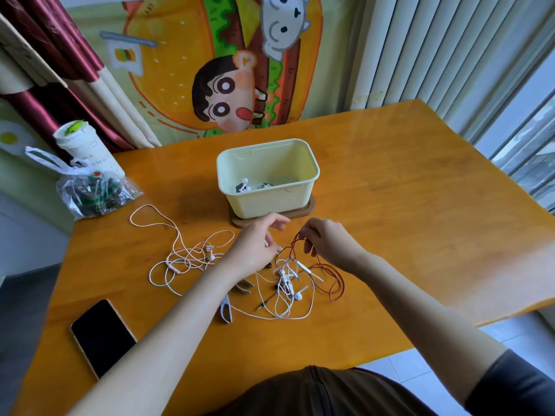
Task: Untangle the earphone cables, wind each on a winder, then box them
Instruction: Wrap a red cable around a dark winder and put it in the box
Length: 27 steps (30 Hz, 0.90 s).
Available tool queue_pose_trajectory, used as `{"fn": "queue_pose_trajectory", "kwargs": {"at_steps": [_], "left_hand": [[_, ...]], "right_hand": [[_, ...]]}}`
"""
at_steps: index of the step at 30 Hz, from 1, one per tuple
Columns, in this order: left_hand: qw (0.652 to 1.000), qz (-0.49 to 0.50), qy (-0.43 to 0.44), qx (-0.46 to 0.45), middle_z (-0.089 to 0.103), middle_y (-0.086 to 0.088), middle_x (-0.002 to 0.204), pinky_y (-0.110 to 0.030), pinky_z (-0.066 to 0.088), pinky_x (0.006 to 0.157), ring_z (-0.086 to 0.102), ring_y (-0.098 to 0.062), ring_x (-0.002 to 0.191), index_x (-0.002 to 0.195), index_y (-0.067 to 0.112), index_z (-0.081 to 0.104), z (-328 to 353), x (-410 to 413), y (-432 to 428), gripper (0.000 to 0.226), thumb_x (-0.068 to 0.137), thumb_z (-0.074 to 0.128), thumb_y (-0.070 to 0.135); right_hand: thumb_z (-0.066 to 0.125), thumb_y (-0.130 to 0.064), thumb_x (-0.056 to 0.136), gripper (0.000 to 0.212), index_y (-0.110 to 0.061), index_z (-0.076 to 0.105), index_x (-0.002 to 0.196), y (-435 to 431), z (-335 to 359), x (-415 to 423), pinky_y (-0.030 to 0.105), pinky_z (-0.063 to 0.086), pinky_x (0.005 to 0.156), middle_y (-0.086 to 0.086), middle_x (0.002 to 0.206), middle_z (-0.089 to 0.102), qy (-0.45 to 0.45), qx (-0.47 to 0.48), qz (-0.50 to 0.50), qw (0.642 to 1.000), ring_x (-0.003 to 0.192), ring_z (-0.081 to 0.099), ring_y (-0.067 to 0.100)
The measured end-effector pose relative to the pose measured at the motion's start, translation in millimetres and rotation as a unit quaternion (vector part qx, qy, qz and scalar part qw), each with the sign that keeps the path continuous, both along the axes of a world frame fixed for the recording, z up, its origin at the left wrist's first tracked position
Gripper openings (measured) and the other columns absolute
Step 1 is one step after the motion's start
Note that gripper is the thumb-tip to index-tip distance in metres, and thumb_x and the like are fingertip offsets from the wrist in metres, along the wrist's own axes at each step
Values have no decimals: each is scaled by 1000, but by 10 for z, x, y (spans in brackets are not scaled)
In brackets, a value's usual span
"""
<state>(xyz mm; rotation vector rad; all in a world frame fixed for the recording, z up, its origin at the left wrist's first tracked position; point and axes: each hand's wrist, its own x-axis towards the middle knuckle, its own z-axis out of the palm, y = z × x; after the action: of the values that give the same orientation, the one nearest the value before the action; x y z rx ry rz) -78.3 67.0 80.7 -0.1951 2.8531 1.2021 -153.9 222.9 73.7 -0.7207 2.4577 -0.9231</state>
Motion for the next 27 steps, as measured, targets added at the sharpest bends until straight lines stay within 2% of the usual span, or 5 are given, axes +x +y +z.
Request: {"fn": "queue_pose_trajectory", "kwargs": {"at_steps": [9,13,18,23,27], "left_hand": [[996,23,87,22,60,5,75,-20,50,59,61,-11,64,92,16,57,-124,-17,220,5,93,57,10],[997,36,52,53,58,3,81,-27,50,61,58,-11,68,91,15,49,-146,-29,187,13,101,41,13],[958,196,42,206,57,-4,79,-18,50,52,58,-11,57,98,11,48,-143,-150,120,12,102,36,14],[974,143,-37,174,56,4,103,-24,53,74,64,-13,76,118,11,54,-288,-153,137,22,101,42,17],[962,96,-67,245,63,-7,95,-15,48,64,62,-18,71,102,11,57,-255,-70,153,23,103,36,20]], "right_hand": [[37,-16,101,25,-9,53,83,40,89,46,27,52,46,9,74,66,-108,-54,-30,992,56,67,22],[37,-18,101,24,-6,53,89,26,81,69,31,56,50,9,77,67,-125,-49,-34,990,59,69,24],[38,-16,101,21,-10,55,90,30,91,90,24,54,52,2,78,67,-108,-16,19,994,62,67,16],[40,-15,99,21,-14,55,84,19,94,130,23,53,52,-3,72,66,-72,-45,45,995,61,65,14],[40,-14,99,24,-17,54,80,37,89,78,30,53,53,-4,67,65,-35,-65,8,997,58,63,15]]}}
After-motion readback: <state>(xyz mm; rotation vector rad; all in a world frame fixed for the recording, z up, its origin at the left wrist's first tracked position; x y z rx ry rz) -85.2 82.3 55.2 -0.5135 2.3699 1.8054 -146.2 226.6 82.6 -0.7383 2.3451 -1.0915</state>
